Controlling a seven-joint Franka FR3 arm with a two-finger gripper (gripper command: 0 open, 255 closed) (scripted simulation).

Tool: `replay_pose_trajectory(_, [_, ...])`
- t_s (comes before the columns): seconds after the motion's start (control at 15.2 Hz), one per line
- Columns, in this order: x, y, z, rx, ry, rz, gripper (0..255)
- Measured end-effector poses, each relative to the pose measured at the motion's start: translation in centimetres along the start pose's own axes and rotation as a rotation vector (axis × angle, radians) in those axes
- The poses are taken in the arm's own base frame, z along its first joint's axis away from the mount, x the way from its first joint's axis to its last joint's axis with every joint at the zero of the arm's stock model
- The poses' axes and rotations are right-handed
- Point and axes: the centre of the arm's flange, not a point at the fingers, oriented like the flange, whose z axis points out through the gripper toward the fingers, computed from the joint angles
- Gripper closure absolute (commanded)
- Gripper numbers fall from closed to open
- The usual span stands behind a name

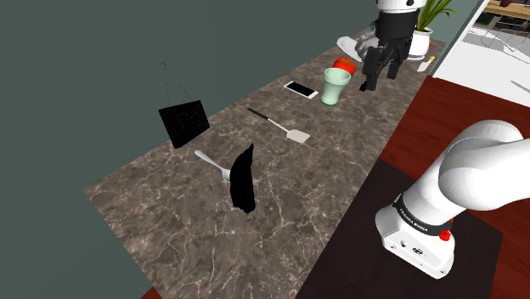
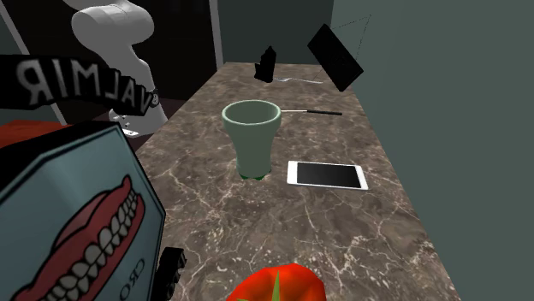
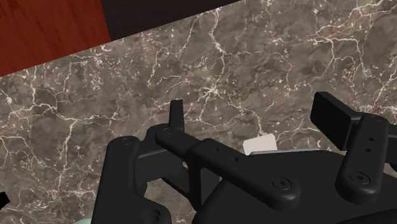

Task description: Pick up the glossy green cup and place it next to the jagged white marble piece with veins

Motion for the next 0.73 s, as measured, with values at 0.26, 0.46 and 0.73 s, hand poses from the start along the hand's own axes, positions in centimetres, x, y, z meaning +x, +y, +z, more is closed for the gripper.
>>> replay_pose_trajectory(0.26, [2.4,0.8,0.5,-0.002,0.007,0.017,0])
replay_pose_trajectory(0.46, [5.8,2.4,1.7,-0.004,0.019,0.040,0])
replay_pose_trajectory(0.73, [9.9,4.2,3.0,-0.008,0.035,0.072,0])
